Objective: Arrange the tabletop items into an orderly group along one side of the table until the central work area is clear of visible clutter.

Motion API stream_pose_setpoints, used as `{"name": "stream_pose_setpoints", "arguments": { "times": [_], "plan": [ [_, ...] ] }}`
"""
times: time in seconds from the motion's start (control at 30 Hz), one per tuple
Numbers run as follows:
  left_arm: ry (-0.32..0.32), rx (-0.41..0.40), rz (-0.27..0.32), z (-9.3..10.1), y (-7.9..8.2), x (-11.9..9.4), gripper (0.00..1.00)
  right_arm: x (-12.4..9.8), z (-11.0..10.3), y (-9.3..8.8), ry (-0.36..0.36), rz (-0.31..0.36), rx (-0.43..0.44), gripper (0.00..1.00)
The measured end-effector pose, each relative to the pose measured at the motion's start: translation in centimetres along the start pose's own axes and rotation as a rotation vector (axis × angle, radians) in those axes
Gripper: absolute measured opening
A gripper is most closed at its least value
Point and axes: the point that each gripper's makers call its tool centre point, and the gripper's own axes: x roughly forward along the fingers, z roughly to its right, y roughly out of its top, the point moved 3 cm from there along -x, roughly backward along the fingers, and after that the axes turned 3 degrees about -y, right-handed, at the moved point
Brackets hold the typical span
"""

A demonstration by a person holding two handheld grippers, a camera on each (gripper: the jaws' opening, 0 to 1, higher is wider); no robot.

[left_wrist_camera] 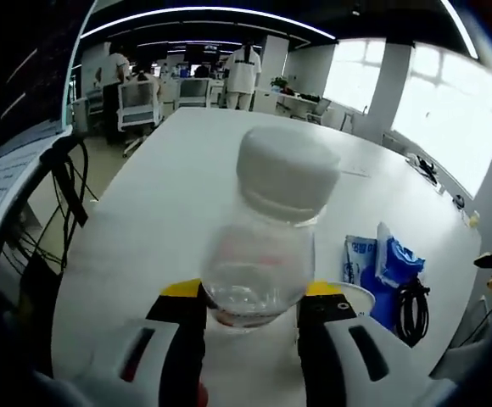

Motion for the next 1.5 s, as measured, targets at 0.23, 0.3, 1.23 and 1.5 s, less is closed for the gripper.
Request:
{"name": "stream_pose_setpoints", "arguments": {
  "times": [0.23, 0.3, 1.23, 1.5],
  "plan": [
    [0.009, -0.038, 0.019, -0.4, 1.4, 1.9, 0.42, -0.2, 0.1, -0.4, -0.01, -0.02, -0.009, 0.62],
    [0.006, -0.042, 0.023, -0.4, 1.8, 2.5, 0.42, -0.3, 0.1, -0.6, -0.012, -0.026, -0.011, 0.62],
    [-0.002, -0.11, -0.023, -1.0, 3.2, 4.8, 0.47, -0.1, 0.8, 0.0, -0.018, -0.005, 0.002, 0.63],
    [-0.008, -0.116, -0.017, -0.8, 2.2, 2.7, 0.49, 0.3, 0.7, 0.2, -0.005, 0.013, 0.007, 0.63]
  ]
}}
